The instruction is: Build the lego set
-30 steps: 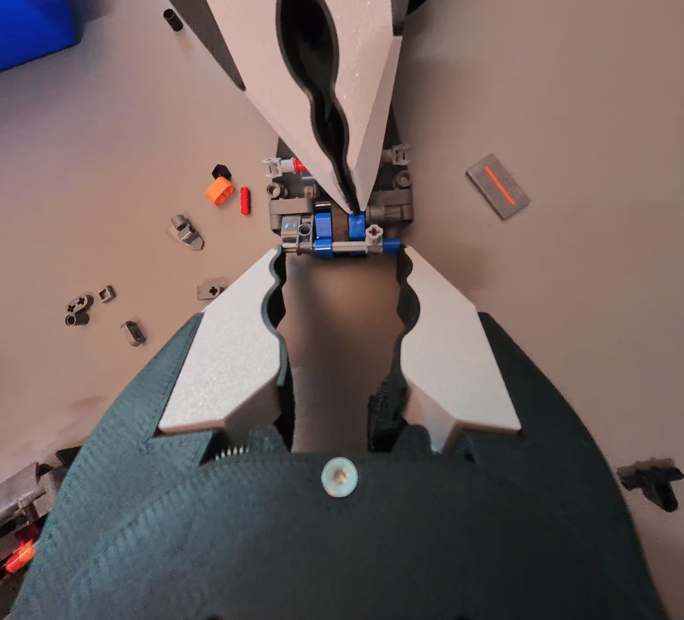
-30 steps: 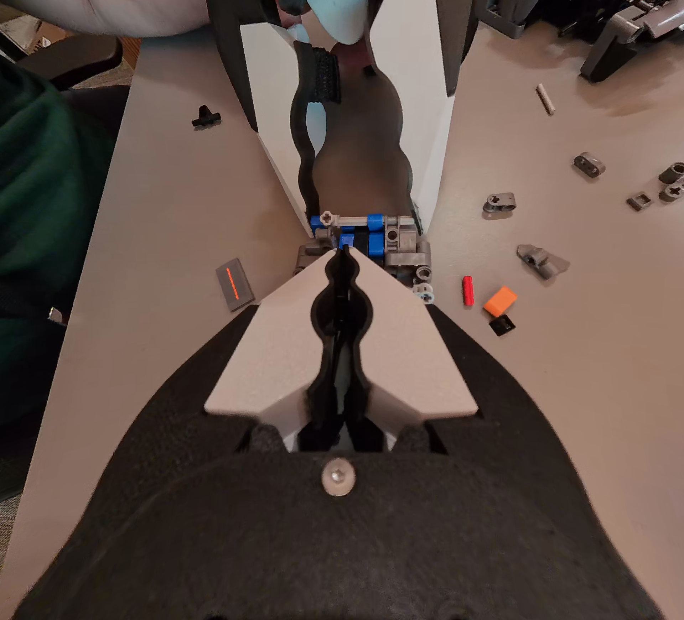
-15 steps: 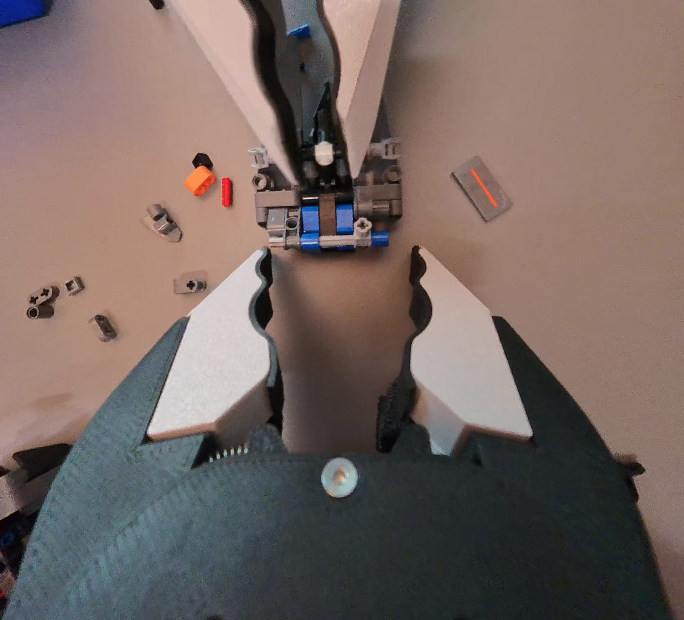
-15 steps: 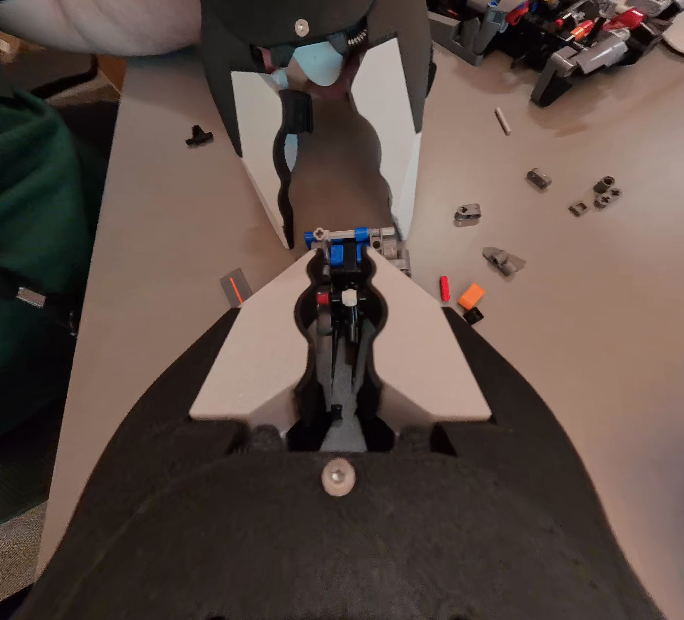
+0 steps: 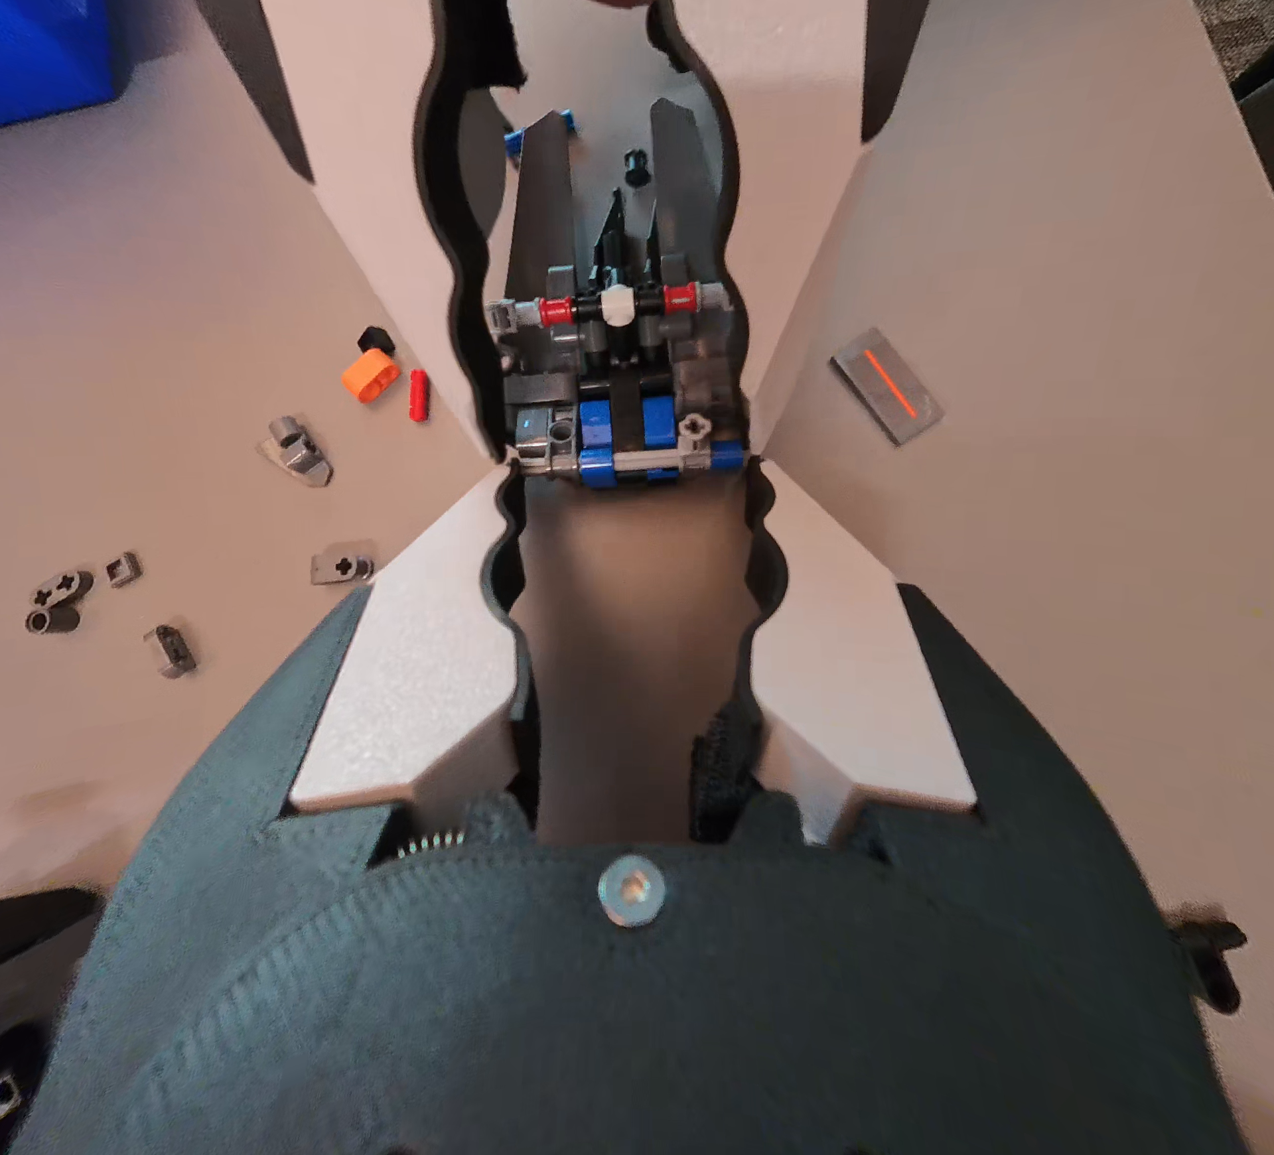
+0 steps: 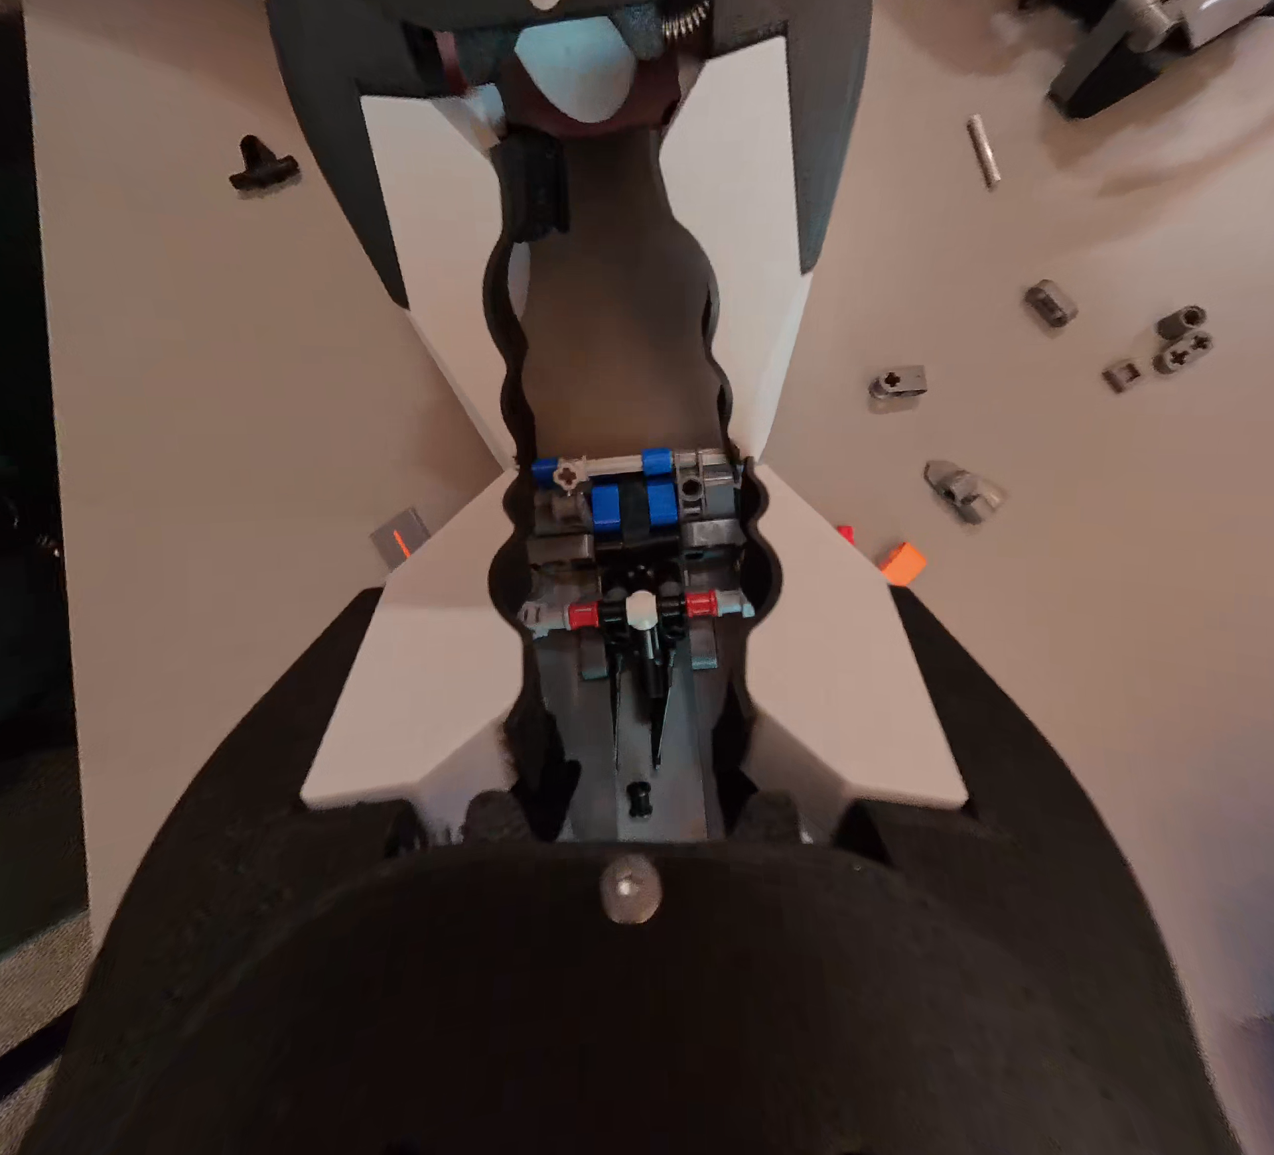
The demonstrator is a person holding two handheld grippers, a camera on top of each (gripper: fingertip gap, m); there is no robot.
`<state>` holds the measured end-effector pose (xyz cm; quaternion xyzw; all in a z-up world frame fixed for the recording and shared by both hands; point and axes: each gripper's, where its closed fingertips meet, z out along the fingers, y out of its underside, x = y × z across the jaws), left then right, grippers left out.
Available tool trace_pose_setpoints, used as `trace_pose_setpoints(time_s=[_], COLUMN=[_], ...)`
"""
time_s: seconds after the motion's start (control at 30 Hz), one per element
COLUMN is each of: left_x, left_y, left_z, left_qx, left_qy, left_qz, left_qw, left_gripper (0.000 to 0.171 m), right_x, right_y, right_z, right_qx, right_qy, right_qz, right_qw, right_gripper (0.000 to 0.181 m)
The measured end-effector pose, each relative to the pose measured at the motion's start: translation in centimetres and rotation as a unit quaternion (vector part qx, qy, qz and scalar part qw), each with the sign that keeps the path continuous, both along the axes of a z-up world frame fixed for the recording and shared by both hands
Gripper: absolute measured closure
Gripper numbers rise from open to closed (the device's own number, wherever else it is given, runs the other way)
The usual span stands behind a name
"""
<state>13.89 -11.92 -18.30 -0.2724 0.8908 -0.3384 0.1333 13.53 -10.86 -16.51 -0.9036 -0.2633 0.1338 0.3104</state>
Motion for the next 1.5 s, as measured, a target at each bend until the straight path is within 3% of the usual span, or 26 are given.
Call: trace_pose_setpoints(time_s=[1.13, 1.5], left_x=[0.18, 0.12], left_y=[0.05, -0.06], left_z=[-0.07, -0.01], left_qx=[-0.014, -0.023], left_qy=[0.009, 0.015], left_qz=[-0.002, -0.004], left_qw=[1.0, 1.0], left_gripper=[0.115, 0.114], right_x=[0.15, 0.23], right_y=[-0.18, -0.18], right_z=[-0.24, 0.1], right_qx=[-0.007, -0.036], right_qy=[0.021, 0.076], right_qz=[0.022, 0.019], right_qw=[1.0, 0.996], right_gripper=[0.128, 0.131])
